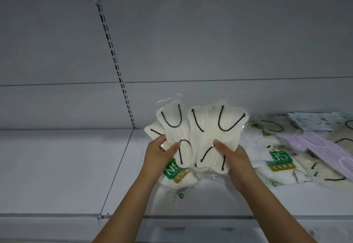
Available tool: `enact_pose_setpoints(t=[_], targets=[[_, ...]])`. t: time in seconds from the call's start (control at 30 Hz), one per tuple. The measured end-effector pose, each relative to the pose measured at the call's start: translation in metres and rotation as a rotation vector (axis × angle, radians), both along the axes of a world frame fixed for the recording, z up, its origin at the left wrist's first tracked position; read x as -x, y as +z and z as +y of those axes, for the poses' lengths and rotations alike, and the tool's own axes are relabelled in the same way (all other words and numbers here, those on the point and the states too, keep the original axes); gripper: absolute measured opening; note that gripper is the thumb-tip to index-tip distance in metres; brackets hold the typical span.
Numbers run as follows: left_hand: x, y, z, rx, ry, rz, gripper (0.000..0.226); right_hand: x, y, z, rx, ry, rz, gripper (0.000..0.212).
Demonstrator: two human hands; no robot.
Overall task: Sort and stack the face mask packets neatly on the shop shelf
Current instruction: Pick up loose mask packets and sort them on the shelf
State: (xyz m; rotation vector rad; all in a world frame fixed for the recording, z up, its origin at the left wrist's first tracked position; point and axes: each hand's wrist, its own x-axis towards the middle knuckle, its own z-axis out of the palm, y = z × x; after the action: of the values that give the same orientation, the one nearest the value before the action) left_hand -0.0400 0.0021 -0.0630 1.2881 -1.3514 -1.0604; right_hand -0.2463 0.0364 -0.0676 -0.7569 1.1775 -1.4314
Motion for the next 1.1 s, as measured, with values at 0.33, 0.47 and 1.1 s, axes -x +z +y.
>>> enact_pose_setpoints(t=[0.33,0.47,1.1], targets=[[0.001,-0.002,0.006,0.062,-0.268,-0.19,0.063,0.001,-0.004,-0.011,0.049,0.025,0.13,0.03],[-0.005,-0.001,0.003,0.012,-0.148,-0.054,0.087,0.013,-0.007,-0.014,0.05,0.008,0.147,0.048],[-0.044,0.009,0.022,-0.058,-0.047,0.133,0.025,-0.094,0.009,-0.028,0.131,0.348,0.257,0.046]])
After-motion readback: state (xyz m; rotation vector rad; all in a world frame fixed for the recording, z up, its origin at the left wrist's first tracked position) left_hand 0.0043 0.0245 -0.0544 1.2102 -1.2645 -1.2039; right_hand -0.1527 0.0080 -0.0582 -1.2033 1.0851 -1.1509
